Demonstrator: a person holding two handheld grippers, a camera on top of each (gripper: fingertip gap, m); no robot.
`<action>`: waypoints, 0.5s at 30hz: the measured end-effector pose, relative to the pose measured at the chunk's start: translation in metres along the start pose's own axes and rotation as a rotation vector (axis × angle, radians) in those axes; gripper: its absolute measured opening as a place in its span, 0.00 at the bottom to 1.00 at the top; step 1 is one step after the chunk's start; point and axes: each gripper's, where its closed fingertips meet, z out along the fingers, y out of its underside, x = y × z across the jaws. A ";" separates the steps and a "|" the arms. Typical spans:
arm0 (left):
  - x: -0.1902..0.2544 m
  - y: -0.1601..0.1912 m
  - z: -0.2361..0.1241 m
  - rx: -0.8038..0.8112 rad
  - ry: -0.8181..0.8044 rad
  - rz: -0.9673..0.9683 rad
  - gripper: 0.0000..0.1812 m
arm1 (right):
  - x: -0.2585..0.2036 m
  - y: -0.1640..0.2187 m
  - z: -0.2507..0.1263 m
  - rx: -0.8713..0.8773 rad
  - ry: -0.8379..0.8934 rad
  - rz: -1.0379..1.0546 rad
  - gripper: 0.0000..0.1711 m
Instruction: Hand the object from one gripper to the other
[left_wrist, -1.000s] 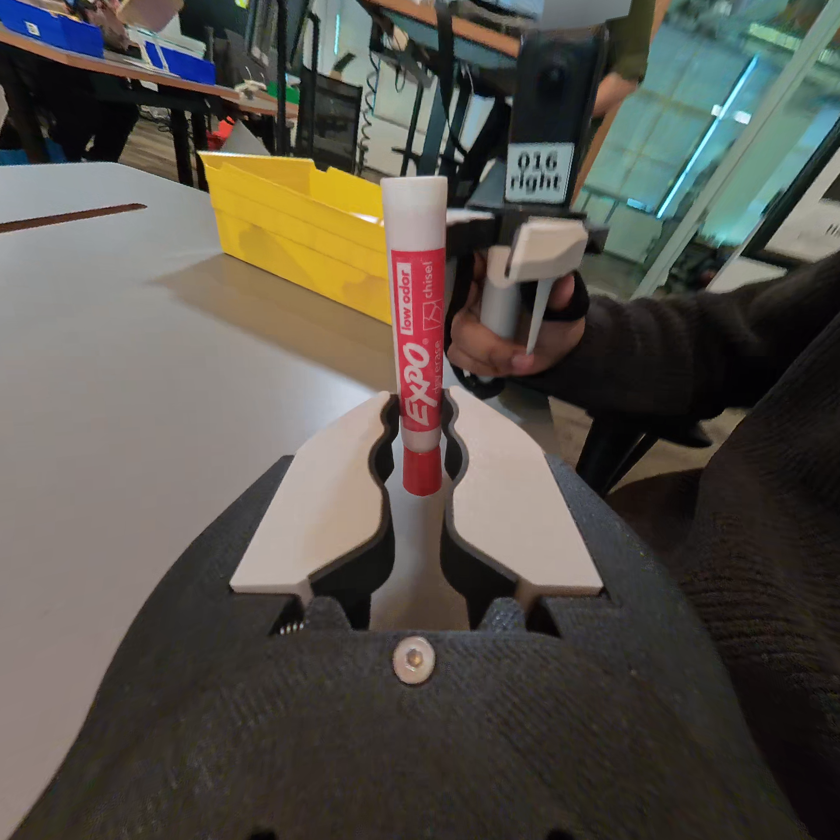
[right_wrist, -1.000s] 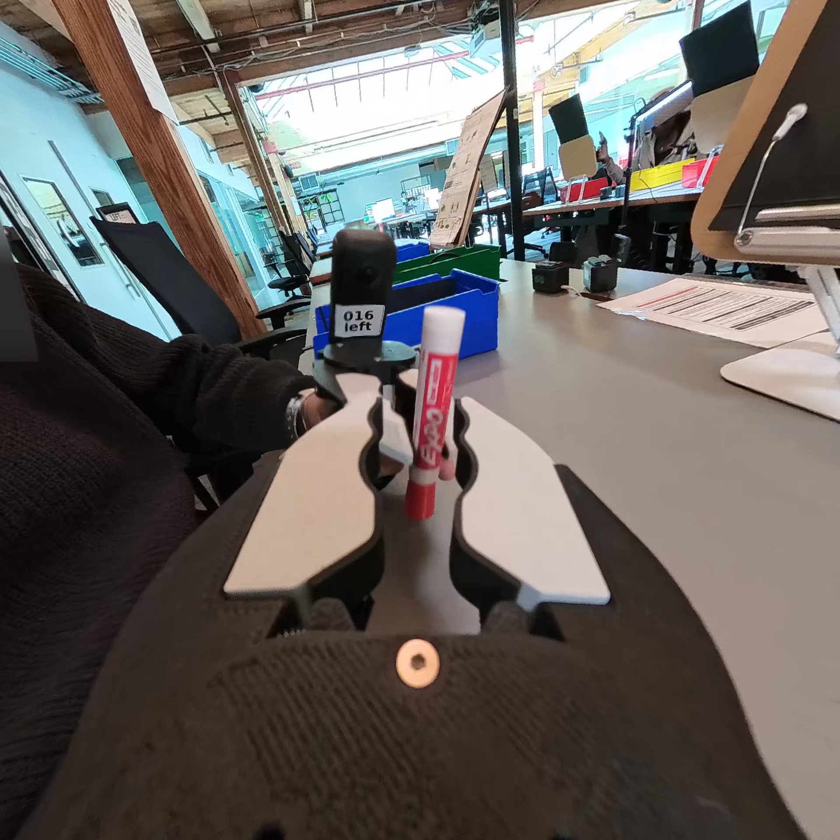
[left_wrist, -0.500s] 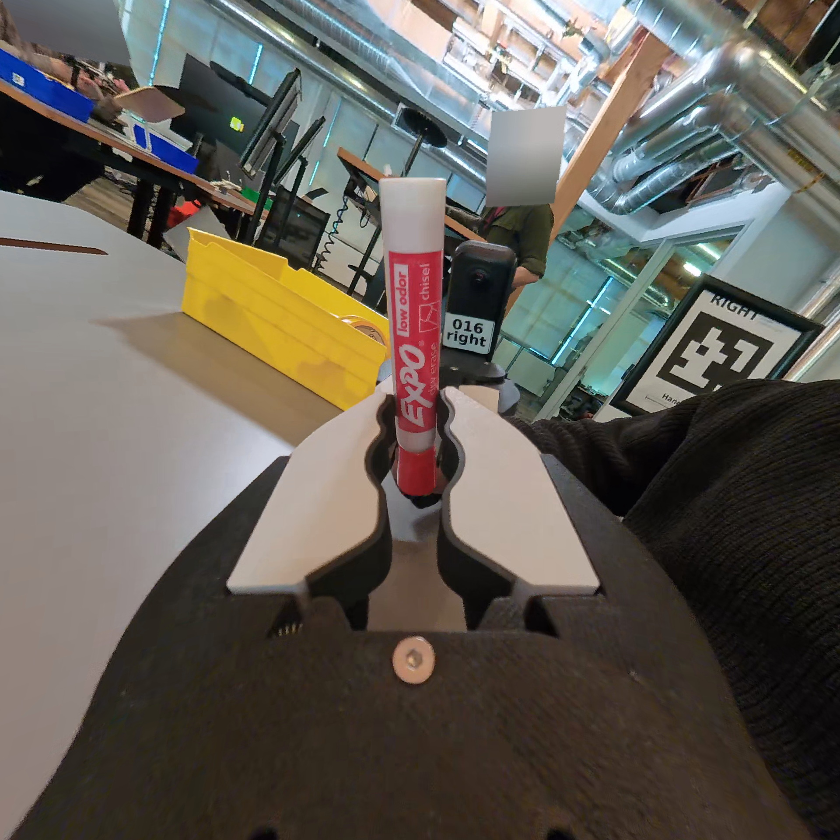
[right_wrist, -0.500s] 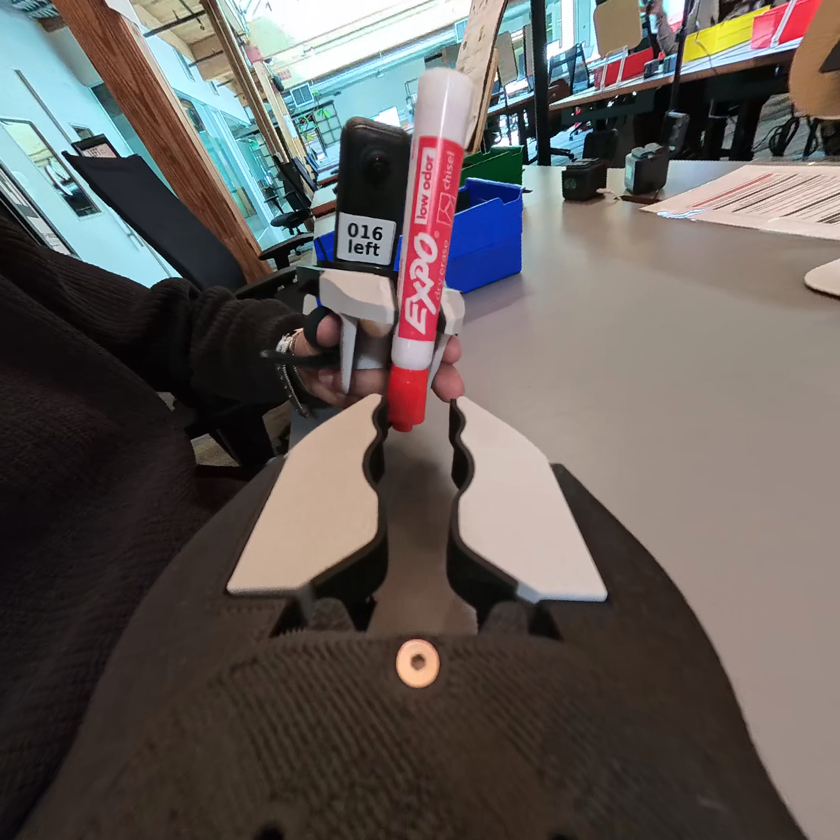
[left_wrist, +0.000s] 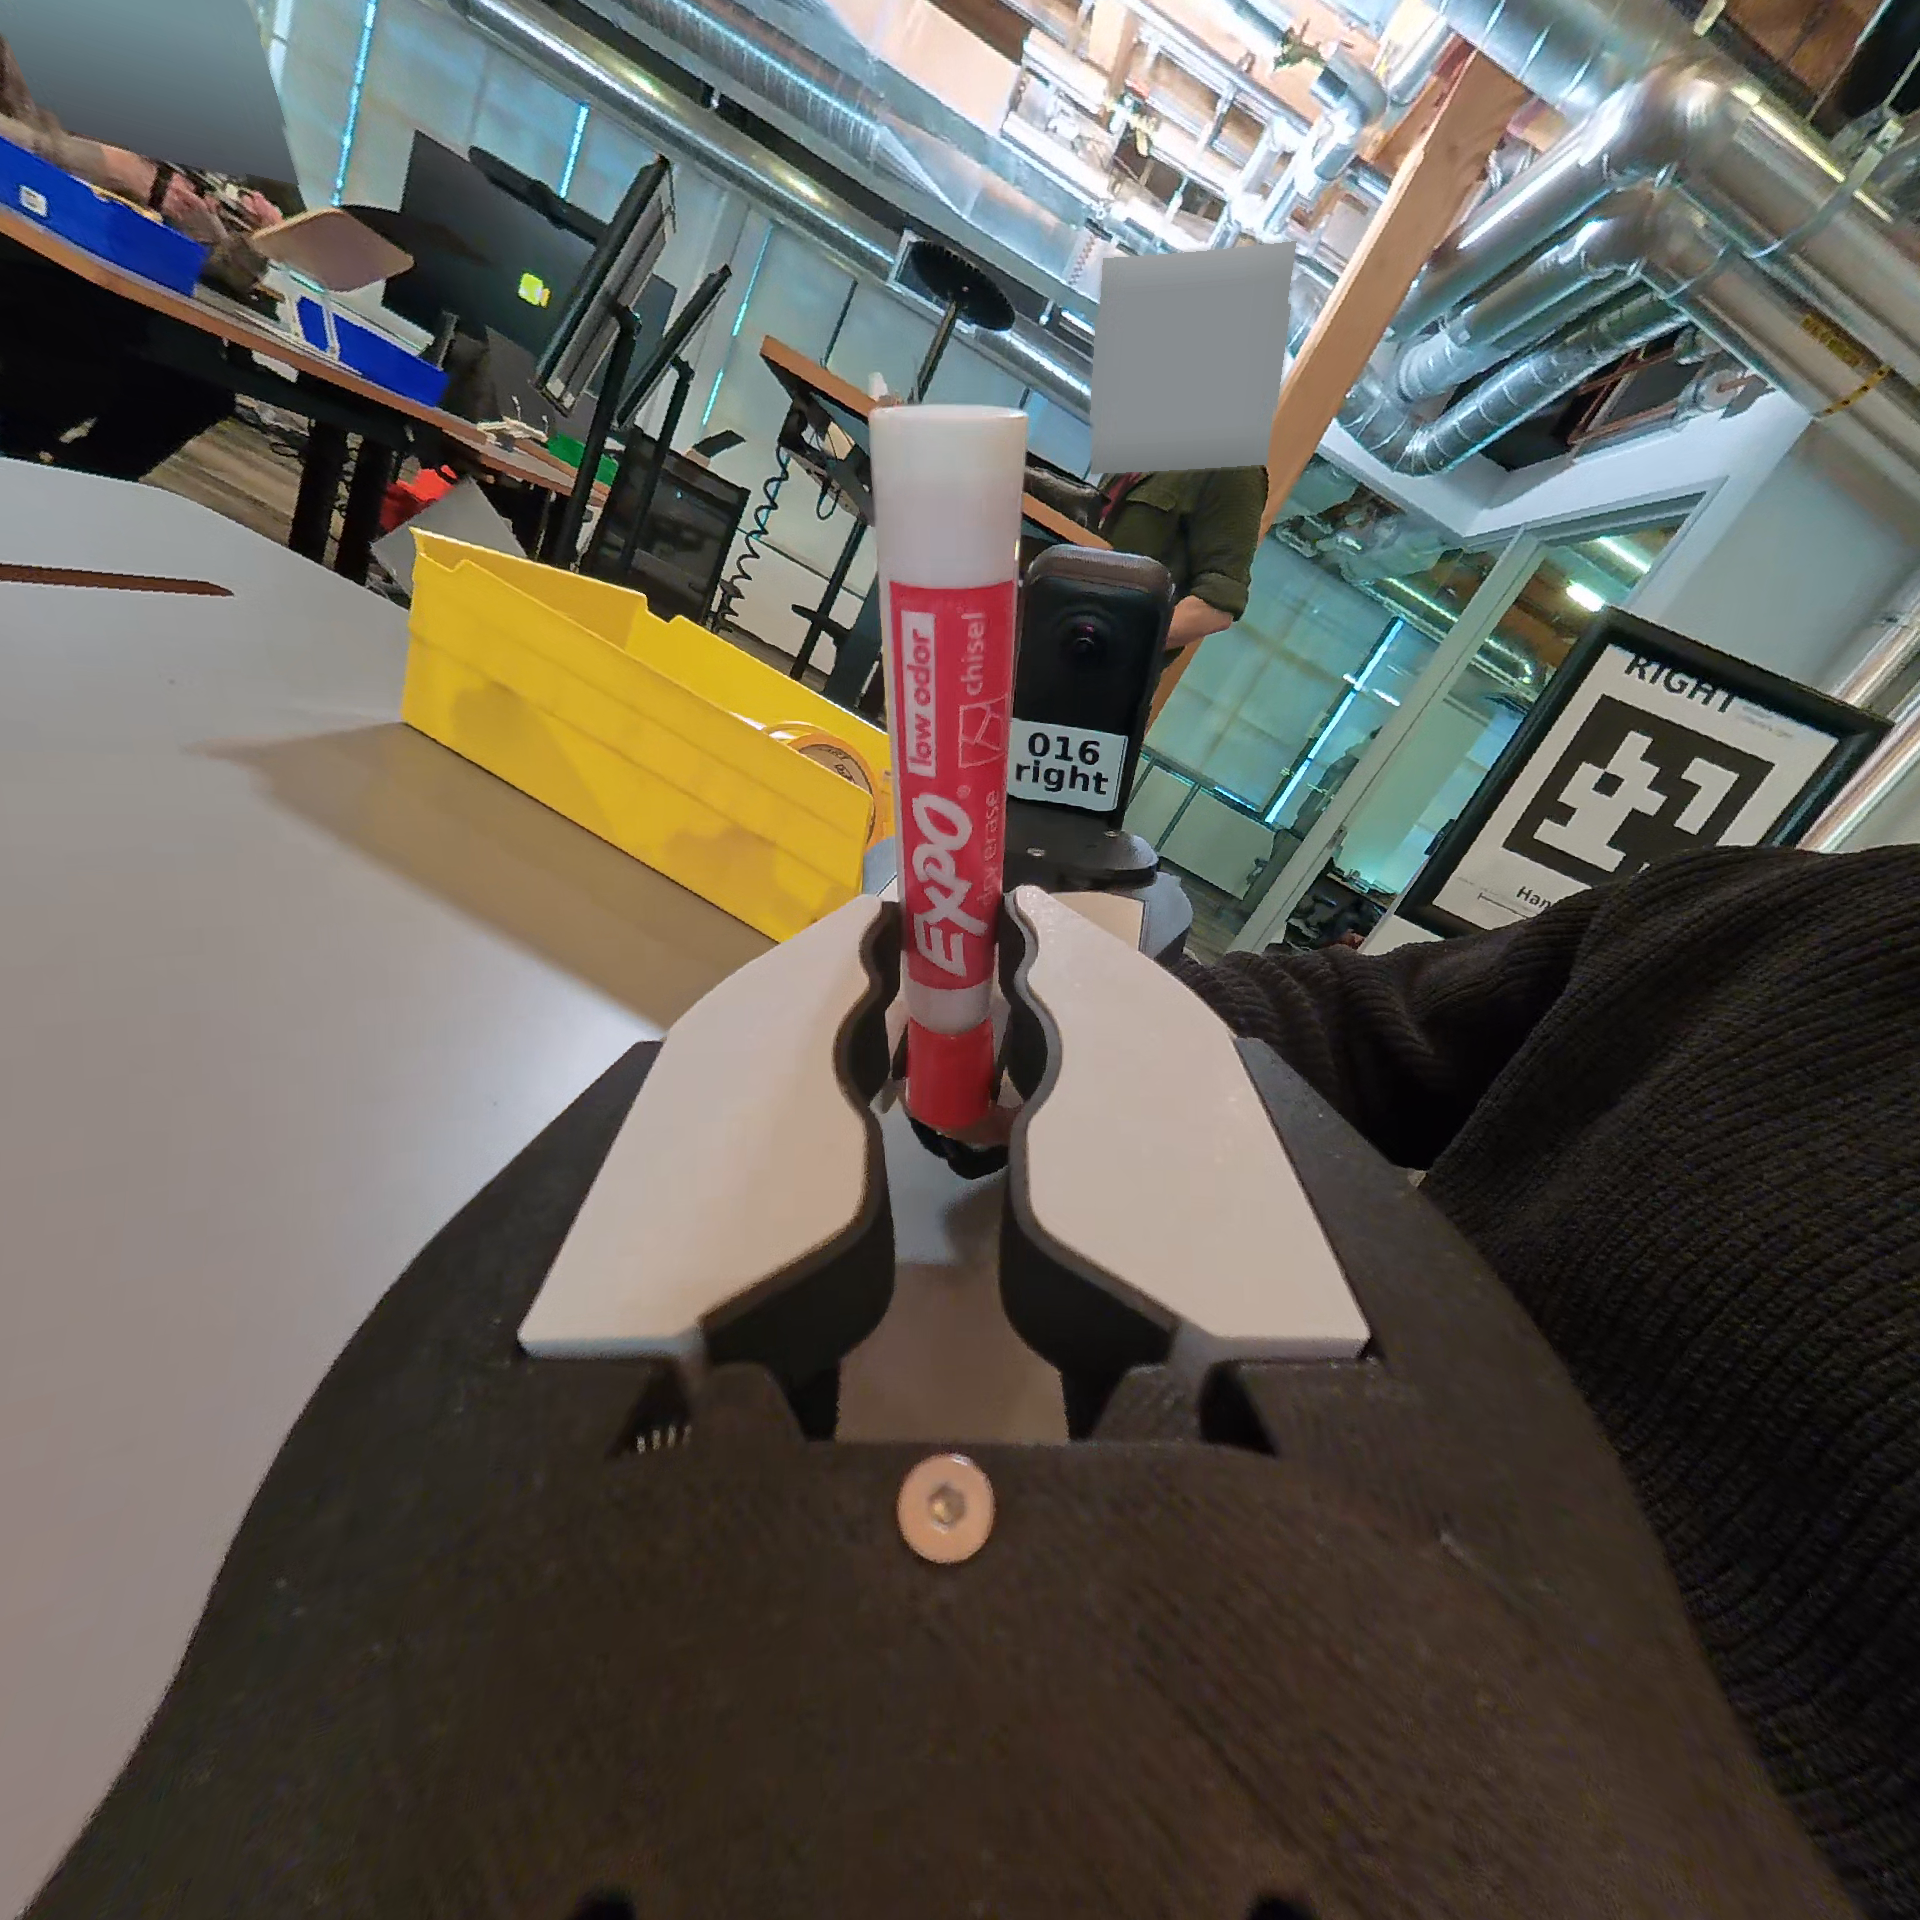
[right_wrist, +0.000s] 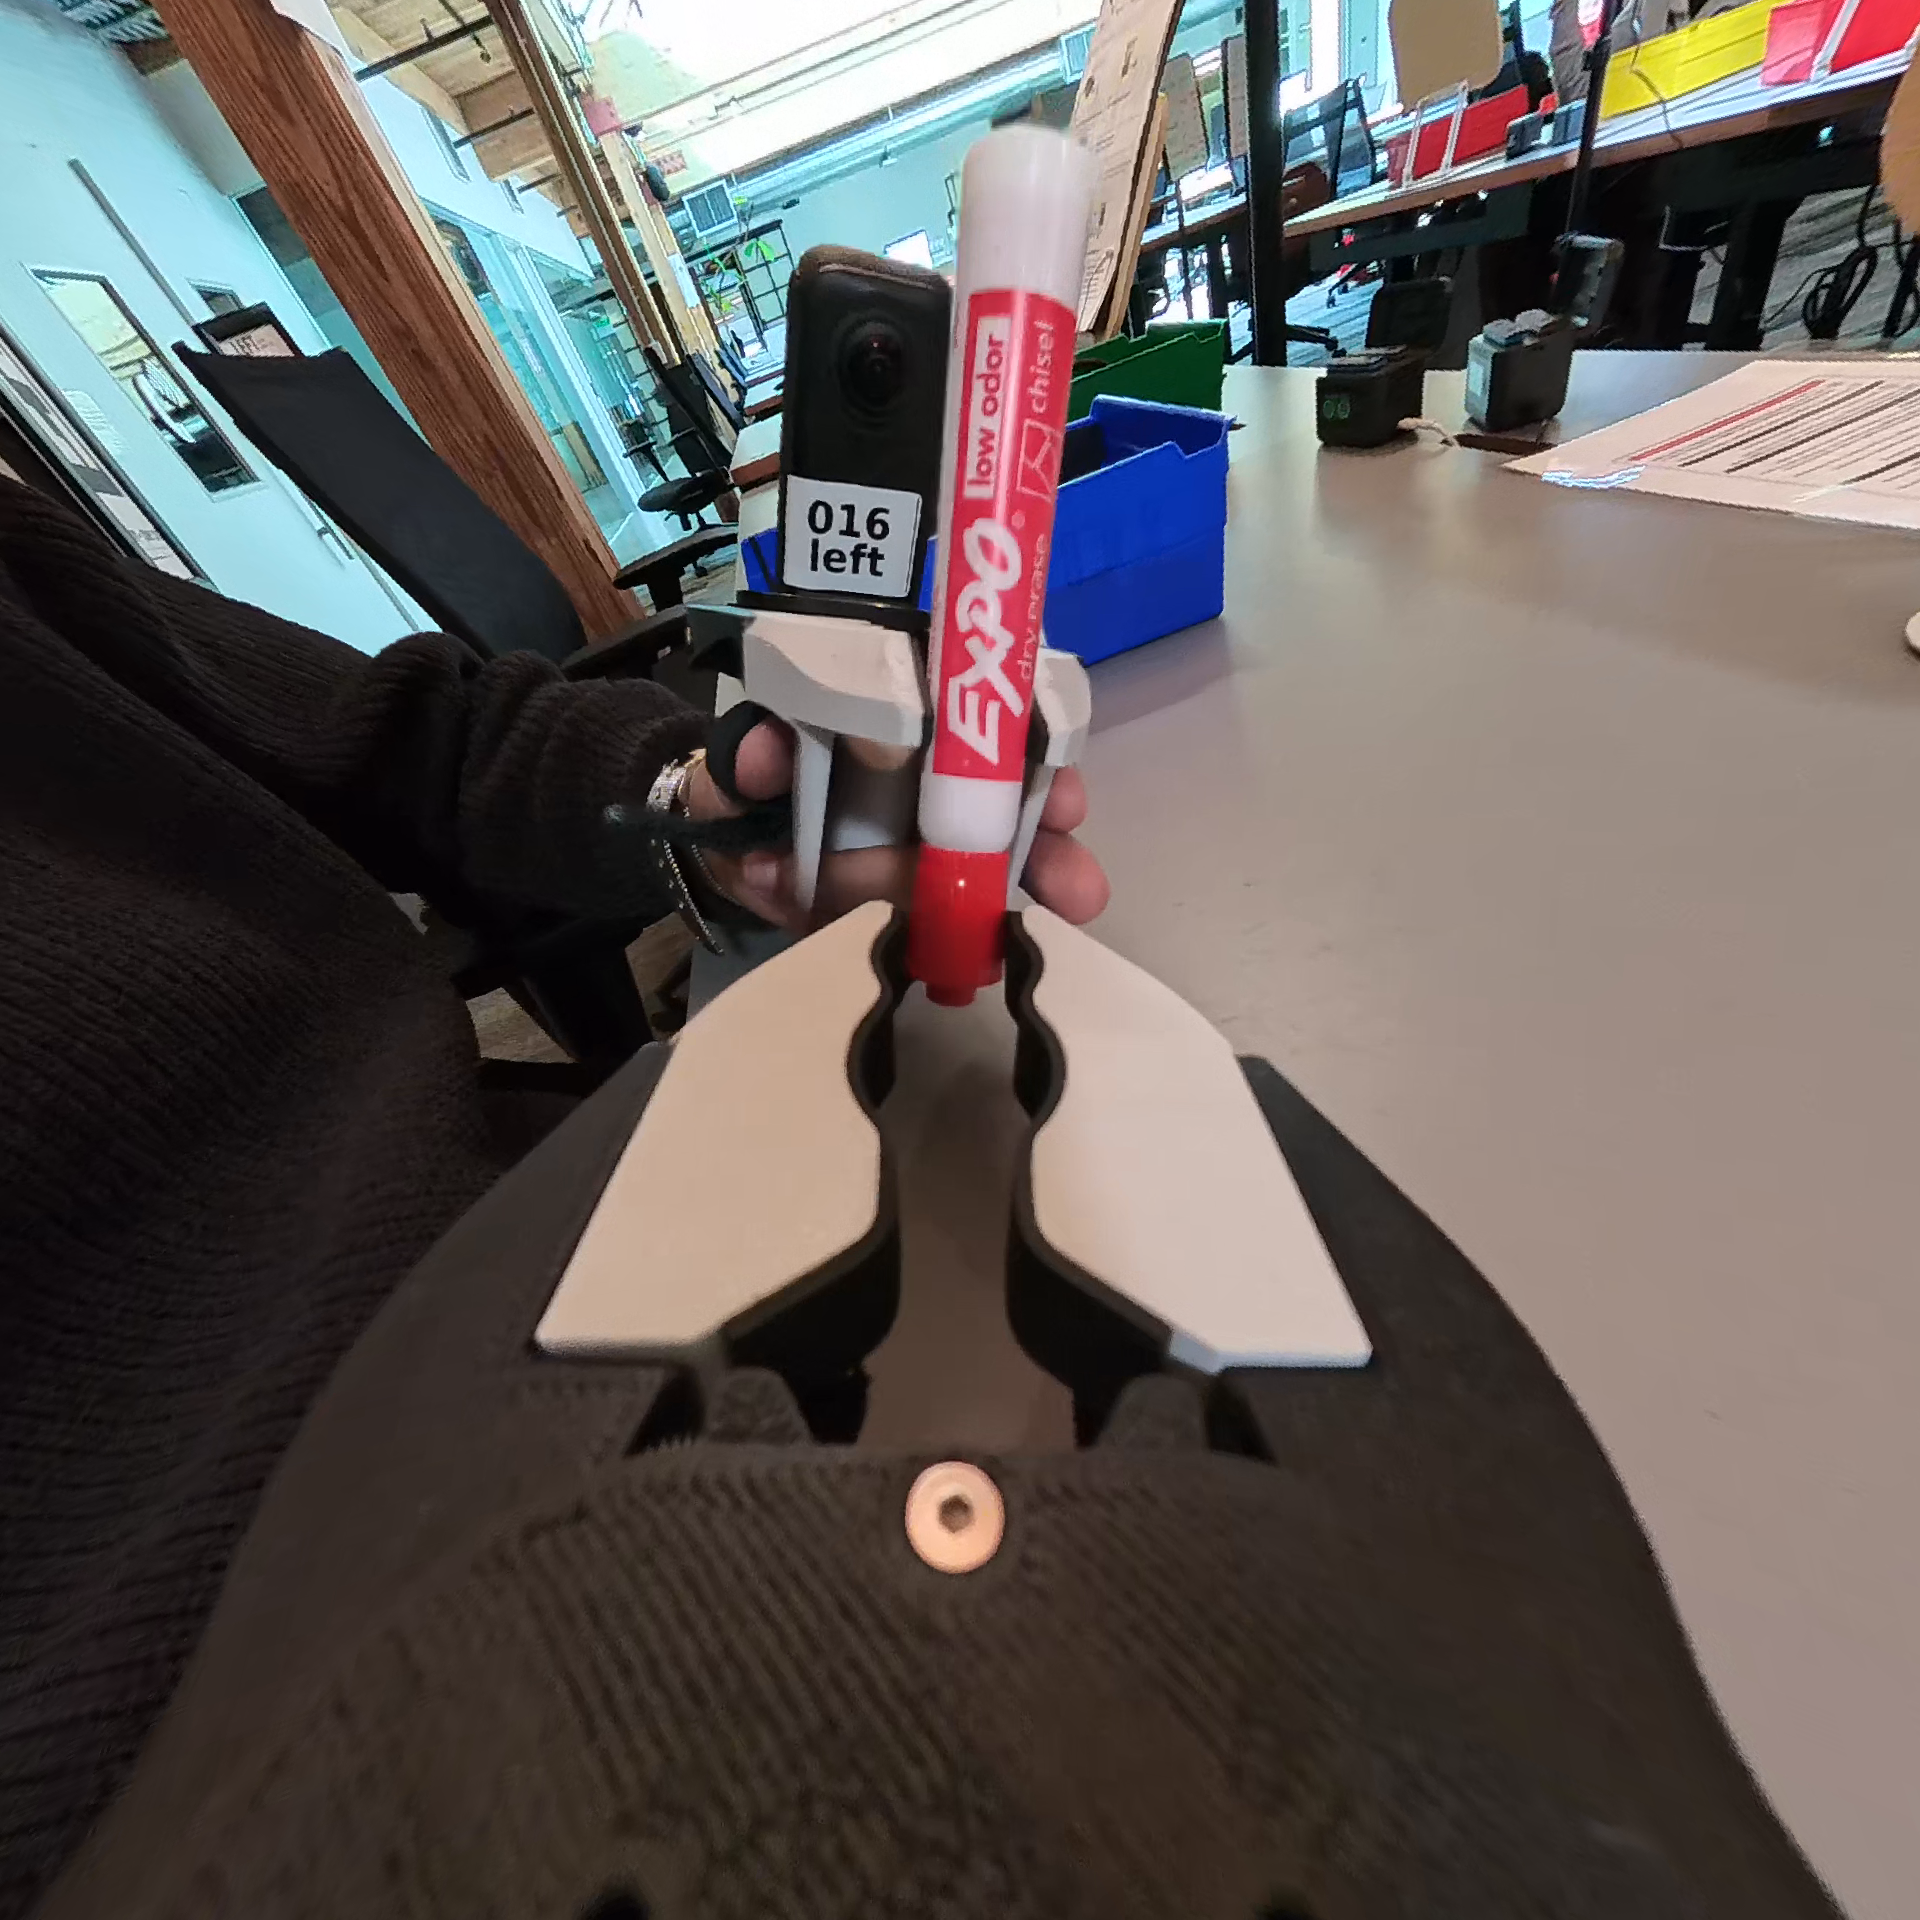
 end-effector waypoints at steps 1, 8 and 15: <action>0.000 -0.001 0.000 0.004 -0.004 0.005 0.10 | 0.000 -0.001 -0.001 0.005 0.004 -0.004 0.11; -0.003 0.004 0.002 -0.029 -0.049 0.062 0.25 | 0.007 -0.018 -0.014 0.056 0.047 -0.033 0.11; -0.005 0.010 0.003 -0.068 -0.070 0.090 0.27 | 0.032 -0.060 -0.064 0.145 0.254 -0.119 0.11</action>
